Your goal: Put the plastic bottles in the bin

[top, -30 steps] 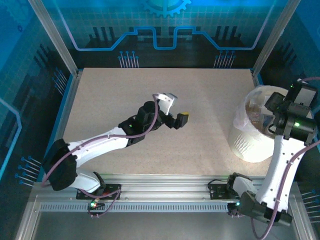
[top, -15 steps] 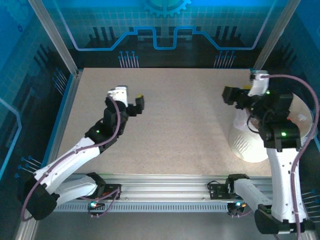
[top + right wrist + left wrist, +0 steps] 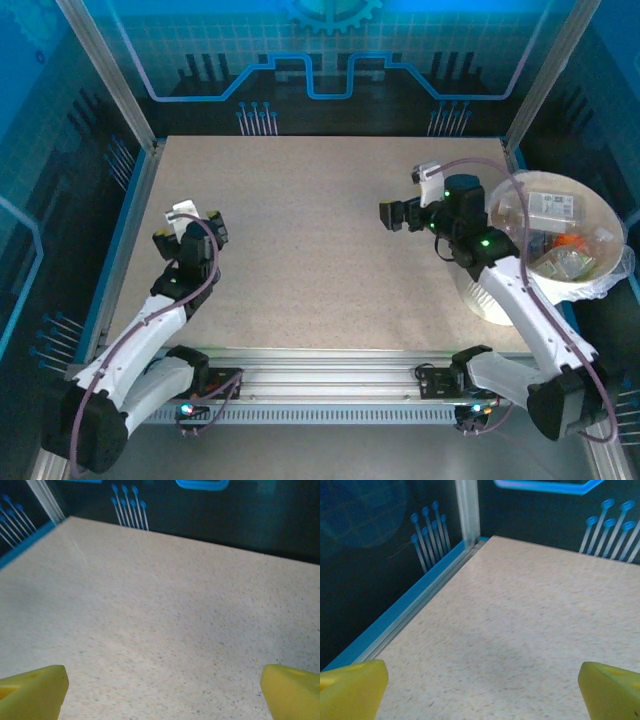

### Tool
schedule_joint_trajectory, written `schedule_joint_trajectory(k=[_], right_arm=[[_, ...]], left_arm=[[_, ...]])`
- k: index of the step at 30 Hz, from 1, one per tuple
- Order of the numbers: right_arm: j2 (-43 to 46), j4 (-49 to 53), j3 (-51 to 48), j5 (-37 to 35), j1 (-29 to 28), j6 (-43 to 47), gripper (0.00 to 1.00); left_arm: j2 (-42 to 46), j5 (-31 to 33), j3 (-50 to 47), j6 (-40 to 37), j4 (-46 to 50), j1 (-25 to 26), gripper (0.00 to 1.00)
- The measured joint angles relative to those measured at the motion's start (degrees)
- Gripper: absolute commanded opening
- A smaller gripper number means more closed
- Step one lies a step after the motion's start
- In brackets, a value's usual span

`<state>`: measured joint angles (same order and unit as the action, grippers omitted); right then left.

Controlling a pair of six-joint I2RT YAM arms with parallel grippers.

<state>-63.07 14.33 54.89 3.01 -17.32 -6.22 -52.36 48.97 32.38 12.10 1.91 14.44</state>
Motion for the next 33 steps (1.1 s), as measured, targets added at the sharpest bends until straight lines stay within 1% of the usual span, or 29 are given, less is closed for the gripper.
schedule_joint_trajectory(k=[5,9,12,15,19,23,27,28,30,33], right_arm=[[-5.09,-9.64,-10.05,-4.61,0.52,2.51,1.00],[-10.34,-16.50,-15.96,-6.60,3.52,3.91,1.00],[-13.99,-19.96,-17.33,-8.04,5.86,5.55,1.00],[-16.72,-25.03,-18.58,-7.93,8.15,6.78,1.00],[-18.91,-31.87,-21.20,-6.84,11.08,7.65,1.00],[-19.08,-37.81,-22.80,-5.03,12.26,8.24,1.00],[-19.08,-48.00,-28.35,-2.69,13.68,8.22,1.00],[-19.23,-50.56,-30.27,-2.34,14.01,8.24,1.00],[-20.55,-54.31,-32.57,-2.10,14.12,8.20,1.00],[-22.47,-54.18,-31.71,-2.40,14.14,7.98,1.00]], left_arm=[[-5.16,-1.73,-3.48,1.14,-3.67,-4.63,0.99],[-10.82,-6.78,-5.42,1.36,-7.56,-7.80,0.99],[-15.54,-10.29,-7.02,0.42,-14.29,-9.33,0.99],[-19.76,-14.73,-9.20,-1.29,-21.33,-10.05,0.99],[-24.63,-21.16,-9.62,-3.28,-30.77,-11.15,0.99],[-29.27,-25.51,-9.31,-6.21,-38.27,-11.34,0.99],[-34.99,-30.38,-11.06,-8.70,-49.81,-11.34,0.99],[-35.93,-31.52,-12.04,-9.27,-51.65,-11.39,0.99],[-36.44,-32.20,-12.96,-9.57,-52.26,-11.39,0.99],[-36.54,-32.22,-12.83,-9.55,-53.40,-11.50,0.99]])
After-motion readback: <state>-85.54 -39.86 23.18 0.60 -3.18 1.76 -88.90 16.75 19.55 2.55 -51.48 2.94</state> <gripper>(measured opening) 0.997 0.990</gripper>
